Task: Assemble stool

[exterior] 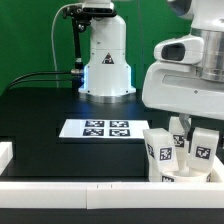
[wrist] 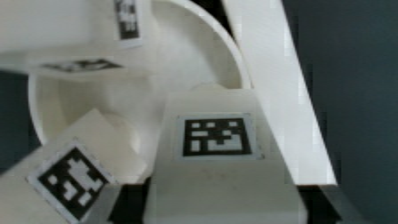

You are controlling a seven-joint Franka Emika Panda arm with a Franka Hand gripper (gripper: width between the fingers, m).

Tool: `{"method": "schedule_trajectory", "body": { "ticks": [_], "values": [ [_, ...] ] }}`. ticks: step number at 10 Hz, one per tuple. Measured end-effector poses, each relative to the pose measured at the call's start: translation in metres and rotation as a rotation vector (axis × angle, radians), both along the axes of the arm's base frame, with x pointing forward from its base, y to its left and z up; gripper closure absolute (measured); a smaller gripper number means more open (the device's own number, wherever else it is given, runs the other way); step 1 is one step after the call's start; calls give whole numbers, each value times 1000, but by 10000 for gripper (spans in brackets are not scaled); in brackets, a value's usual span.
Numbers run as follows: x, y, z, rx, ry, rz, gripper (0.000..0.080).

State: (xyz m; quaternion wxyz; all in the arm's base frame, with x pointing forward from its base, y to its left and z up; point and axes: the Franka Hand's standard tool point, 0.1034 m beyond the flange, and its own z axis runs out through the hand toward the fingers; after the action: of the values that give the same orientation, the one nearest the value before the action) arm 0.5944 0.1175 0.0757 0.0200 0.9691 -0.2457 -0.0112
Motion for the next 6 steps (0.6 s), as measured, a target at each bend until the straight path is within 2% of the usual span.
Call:
{"method": "schedule_trajectory", "body": {
  "ticks": [1, 3, 4, 6],
  "values": [
    [-1, 0, -1, 13, -2, -162, 465],
    [-2, -1, -4, 75, -39, -596, 465],
    [-2, -3, -4, 95, -46, -681, 465],
    [-2, -4, -4, 101, -47, -818, 465]
  ]
}}
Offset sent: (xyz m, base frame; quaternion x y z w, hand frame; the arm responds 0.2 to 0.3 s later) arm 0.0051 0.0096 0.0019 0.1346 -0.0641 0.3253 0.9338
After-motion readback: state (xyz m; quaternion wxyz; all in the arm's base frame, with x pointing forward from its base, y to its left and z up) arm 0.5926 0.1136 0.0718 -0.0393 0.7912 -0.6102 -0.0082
